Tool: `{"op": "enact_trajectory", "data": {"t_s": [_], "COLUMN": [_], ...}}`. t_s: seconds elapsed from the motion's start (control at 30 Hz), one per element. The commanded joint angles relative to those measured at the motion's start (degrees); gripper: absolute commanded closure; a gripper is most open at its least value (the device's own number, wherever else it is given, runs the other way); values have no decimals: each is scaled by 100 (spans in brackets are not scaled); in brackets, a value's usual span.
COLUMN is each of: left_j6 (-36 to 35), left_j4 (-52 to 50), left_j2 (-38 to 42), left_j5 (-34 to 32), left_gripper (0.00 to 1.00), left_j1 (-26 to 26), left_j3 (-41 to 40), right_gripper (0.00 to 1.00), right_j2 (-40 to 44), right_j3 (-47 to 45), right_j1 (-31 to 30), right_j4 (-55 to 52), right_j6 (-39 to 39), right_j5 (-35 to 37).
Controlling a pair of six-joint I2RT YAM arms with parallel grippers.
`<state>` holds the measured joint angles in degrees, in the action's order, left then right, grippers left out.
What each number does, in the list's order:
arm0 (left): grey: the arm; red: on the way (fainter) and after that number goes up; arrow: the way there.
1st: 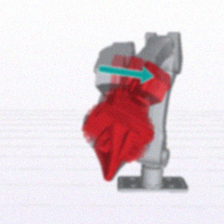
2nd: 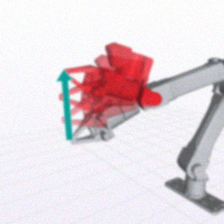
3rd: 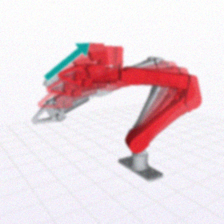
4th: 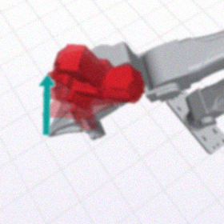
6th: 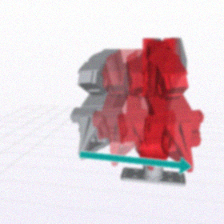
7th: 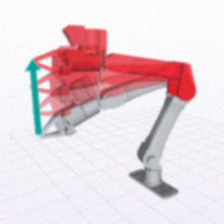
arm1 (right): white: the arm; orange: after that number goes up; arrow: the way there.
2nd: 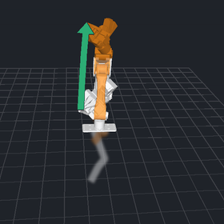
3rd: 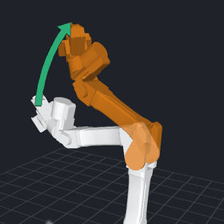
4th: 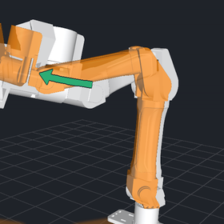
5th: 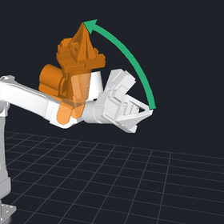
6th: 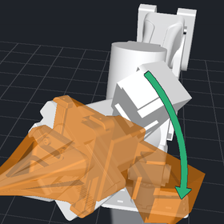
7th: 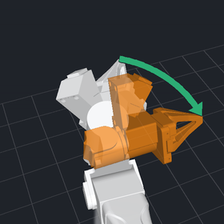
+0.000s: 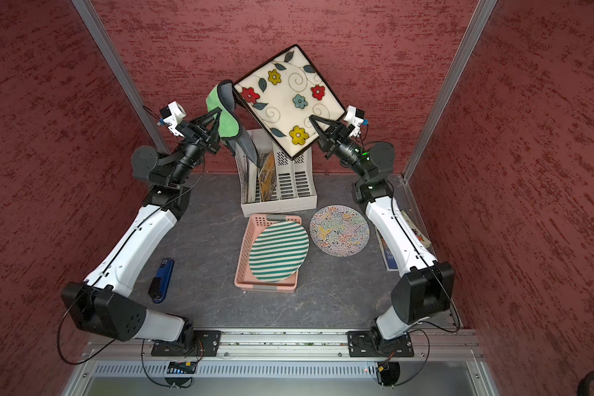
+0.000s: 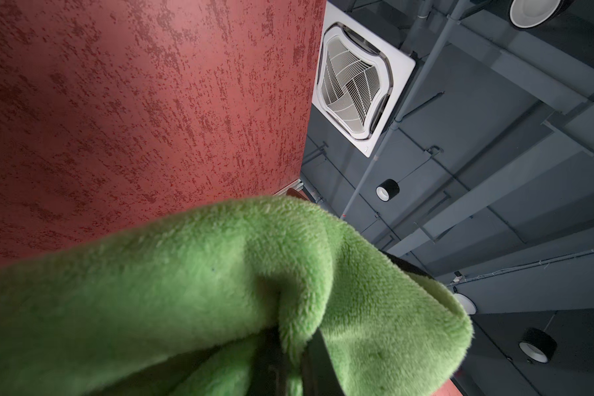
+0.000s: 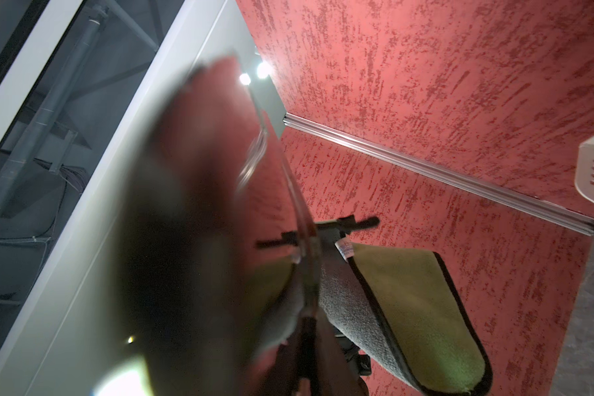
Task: Wipe the wet plate dry
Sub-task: Wipe the plate with towel.
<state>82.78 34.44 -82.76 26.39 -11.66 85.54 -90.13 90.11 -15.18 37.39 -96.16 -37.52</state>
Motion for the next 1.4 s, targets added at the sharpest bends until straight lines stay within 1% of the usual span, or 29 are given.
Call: {"op": "enact_trajectory", "data": {"t_s": [0.0, 0.13, 0.27, 0.37, 0.5, 0.6, 0.63, 0.73, 0.8, 0.87, 0.97, 1.07, 1.17, 1.23, 1.27, 1.37], "left_j6": [335, 500, 595, 619, 630, 654, 670, 688, 709, 707, 709, 750, 853, 892, 895, 934], "left_j4": [652, 815, 826, 837, 873, 936, 986, 1164, 1281, 1351, 1341, 1317, 1292, 1222, 1177, 1101], "left_j2": [-99, -380, -718, -930, -1286, -1568, -1657, -1767, -1774, -1700, -1502, -1342, -1349, -1438, -1493, -1739], "left_j5": [-105, -128, -79, -77, 71, 258, 331, 432, 490, 483, 389, 306, 256, 250, 263, 315], "left_gripper": [100, 100, 100, 100, 100, 100, 100, 100, 100, 100, 100, 100, 100, 100, 100, 100], "left_j1": [-16, -109, -279, -459, -867, -1310, -1519, -1877, -1997, -1994, -1784, -1433, -1134, -1015, -985, -1021], "left_j3": [330, 844, 1424, 1755, 2268, 2625, 2689, 2684, 2663, 2623, 2565, 2599, 2772, 2953, 3061, 3408], "right_gripper": [100, 100, 100, 100, 100, 100, 100, 100, 100, 100, 100, 100, 100, 100, 100, 100], "right_j2": [181, 285, 201, 82, -200, -609, -843, -1486, -1762, -1852, -1658, -1062, -456, -124, 2, 132], "right_j3": [380, 179, 431, 672, 1043, 1746, 2215, 3469, 4086, 4318, 4053, 3051, 2012, 1388, 1120, 830], "right_j1": [-263, -528, -763, -914, -1015, -1014, -1001, -839, -650, -368, -30, 173, 161, 2, -193, -669], "right_j4": [745, 337, 274, 313, 401, 294, 180, -240, -788, -1293, -1627, -1599, -1252, -707, -510, -431], "right_j6": [299, 718, 894, 880, 757, 716, 693, 627, 650, 706, 904, 1127, 1204, 1084, 1022, 1098], "right_j5": [-224, -484, -882, -1025, -944, -790, -729, -529, -299, -115, -123, -143, -268, -403, -426, -386]}}
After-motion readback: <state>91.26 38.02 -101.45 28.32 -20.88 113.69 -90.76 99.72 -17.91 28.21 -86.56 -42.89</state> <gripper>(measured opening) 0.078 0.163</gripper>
